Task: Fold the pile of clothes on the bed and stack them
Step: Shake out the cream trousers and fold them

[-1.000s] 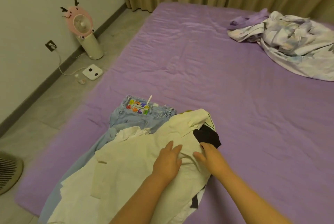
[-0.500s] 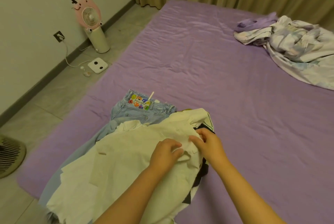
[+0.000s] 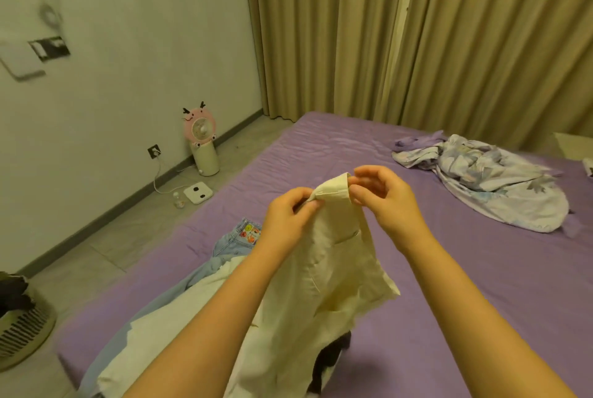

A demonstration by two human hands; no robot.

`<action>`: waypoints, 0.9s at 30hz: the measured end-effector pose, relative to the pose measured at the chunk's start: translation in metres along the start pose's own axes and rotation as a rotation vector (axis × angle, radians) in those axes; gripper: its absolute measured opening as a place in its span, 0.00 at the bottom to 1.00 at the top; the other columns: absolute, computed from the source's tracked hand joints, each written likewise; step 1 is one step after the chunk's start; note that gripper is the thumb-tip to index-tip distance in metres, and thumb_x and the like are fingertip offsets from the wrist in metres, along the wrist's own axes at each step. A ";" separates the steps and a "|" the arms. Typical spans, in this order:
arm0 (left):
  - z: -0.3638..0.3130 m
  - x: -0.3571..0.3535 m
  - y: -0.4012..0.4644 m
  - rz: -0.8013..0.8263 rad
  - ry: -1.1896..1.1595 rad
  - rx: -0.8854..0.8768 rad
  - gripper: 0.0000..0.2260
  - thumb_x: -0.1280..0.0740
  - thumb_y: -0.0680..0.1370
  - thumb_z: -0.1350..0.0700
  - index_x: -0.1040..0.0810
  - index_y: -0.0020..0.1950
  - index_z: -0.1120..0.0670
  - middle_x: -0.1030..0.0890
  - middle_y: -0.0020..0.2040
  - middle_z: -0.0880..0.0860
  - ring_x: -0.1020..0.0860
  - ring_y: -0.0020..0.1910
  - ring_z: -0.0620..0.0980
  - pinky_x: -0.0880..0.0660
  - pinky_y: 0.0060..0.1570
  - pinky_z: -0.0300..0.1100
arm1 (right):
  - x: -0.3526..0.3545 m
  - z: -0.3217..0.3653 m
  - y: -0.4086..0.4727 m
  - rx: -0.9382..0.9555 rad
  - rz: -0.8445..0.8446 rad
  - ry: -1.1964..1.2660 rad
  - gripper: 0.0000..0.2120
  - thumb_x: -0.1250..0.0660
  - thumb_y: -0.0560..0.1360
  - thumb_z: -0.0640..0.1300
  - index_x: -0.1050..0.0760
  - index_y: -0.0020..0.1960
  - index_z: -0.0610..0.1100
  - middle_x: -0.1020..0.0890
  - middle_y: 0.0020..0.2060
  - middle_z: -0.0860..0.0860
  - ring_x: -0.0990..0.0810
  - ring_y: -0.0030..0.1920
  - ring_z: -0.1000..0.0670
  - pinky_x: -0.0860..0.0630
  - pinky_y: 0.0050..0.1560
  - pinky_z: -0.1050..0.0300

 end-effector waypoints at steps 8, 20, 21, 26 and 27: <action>-0.111 0.023 0.006 0.062 -0.067 -0.191 0.06 0.37 0.81 0.54 0.21 0.47 0.50 0.21 0.41 0.51 0.25 0.41 0.44 0.28 0.45 0.41 | 0.069 0.063 -0.036 0.131 0.129 -0.392 0.23 0.31 0.75 0.49 0.32 0.68 0.56 0.25 0.61 0.59 0.27 0.62 0.58 0.31 0.62 0.57; -0.131 0.070 -0.008 -0.003 -0.015 -0.201 0.13 0.38 0.81 0.50 0.23 0.42 0.56 0.26 0.35 0.46 0.29 0.34 0.40 0.32 0.33 0.32 | 0.085 0.086 -0.084 0.038 -0.045 -0.195 0.04 0.31 0.75 0.44 0.18 0.44 0.48 0.17 0.36 0.54 0.22 0.38 0.56 0.28 0.39 0.59; -0.130 0.077 -0.009 0.003 -0.003 -0.196 0.14 0.38 0.81 0.49 0.23 0.42 0.58 0.26 0.36 0.48 0.30 0.35 0.43 0.32 0.35 0.35 | 0.080 0.091 -0.087 0.053 -0.057 -0.192 0.04 0.32 0.75 0.44 0.18 0.43 0.49 0.18 0.34 0.57 0.23 0.36 0.59 0.29 0.37 0.64; -0.131 0.111 -0.018 0.026 -0.016 -0.161 0.11 0.39 0.81 0.49 0.24 0.45 0.55 0.24 0.41 0.49 0.27 0.41 0.48 0.30 0.40 0.40 | 0.053 0.114 -0.095 0.122 -0.098 -0.242 0.06 0.33 0.76 0.46 0.19 0.42 0.50 0.16 0.36 0.58 0.20 0.39 0.60 0.25 0.42 0.66; -0.133 0.118 -0.021 0.065 -0.029 -0.157 0.10 0.37 0.79 0.46 0.24 0.48 0.52 0.22 0.45 0.48 0.24 0.43 0.47 0.28 0.42 0.39 | 0.048 0.118 -0.097 0.130 -0.103 -0.249 0.06 0.33 0.76 0.46 0.19 0.42 0.50 0.16 0.36 0.58 0.20 0.39 0.60 0.25 0.43 0.65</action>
Point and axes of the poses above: each hand's wrist, its own y-axis towards the middle knuckle, its own x-axis out of the back of the hand, z = x × y, the point moved 1 cm from there along y, towards the middle knuckle
